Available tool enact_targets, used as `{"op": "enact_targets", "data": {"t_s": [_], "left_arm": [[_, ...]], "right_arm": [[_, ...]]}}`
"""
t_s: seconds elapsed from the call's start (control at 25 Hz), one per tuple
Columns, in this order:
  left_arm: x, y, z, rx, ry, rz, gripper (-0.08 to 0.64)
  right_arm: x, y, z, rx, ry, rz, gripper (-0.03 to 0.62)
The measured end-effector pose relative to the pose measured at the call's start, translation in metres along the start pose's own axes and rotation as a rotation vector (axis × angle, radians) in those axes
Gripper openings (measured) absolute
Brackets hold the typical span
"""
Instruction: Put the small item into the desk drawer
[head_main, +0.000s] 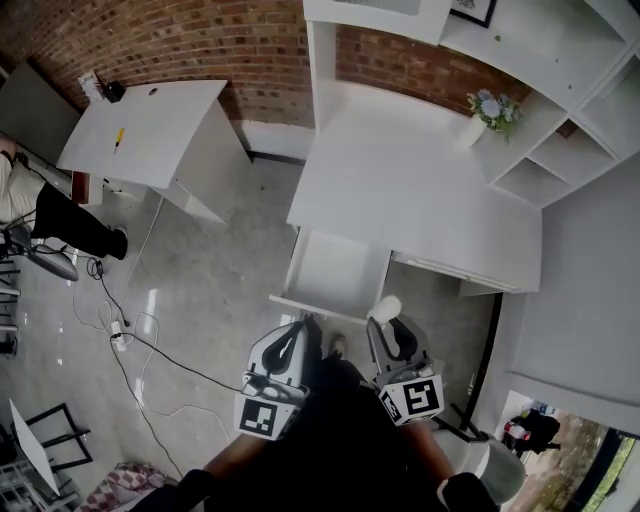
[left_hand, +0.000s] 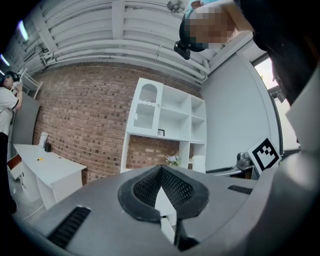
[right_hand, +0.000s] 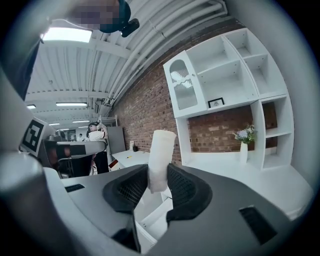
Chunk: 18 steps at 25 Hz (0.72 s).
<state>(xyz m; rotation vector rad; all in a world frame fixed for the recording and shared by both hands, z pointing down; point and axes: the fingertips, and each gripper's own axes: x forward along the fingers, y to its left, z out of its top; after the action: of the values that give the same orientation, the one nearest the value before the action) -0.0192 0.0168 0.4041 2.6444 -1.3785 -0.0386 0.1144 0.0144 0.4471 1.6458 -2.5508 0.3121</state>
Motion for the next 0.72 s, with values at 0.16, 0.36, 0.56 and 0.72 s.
{"op": "enact_targets", "data": {"t_s": [0.16, 0.36, 0.56, 0.72], "left_arm": [[0.022, 0.014, 0.002, -0.007, -0.006, -0.009, 0.023], [0.047, 0.030, 0.005, -0.008, 0.004, -0.021, 0.023], [0.066, 0.054, -0.002, -0.032, 0.024, -0.015, 0.023], [0.078, 0.067, -0.004, -0.033, 0.038, -0.017, 0.023]], "right_arm": [[0.024, -0.009, -0.001, -0.005, 0.014, -0.006, 0.138], [0.056, -0.021, -0.008, 0.010, 0.046, -0.003, 0.138], [0.093, -0.027, -0.024, 0.005, 0.099, 0.014, 0.138], [0.117, -0.035, -0.037, 0.008, 0.141, 0.010, 0.138]]}}
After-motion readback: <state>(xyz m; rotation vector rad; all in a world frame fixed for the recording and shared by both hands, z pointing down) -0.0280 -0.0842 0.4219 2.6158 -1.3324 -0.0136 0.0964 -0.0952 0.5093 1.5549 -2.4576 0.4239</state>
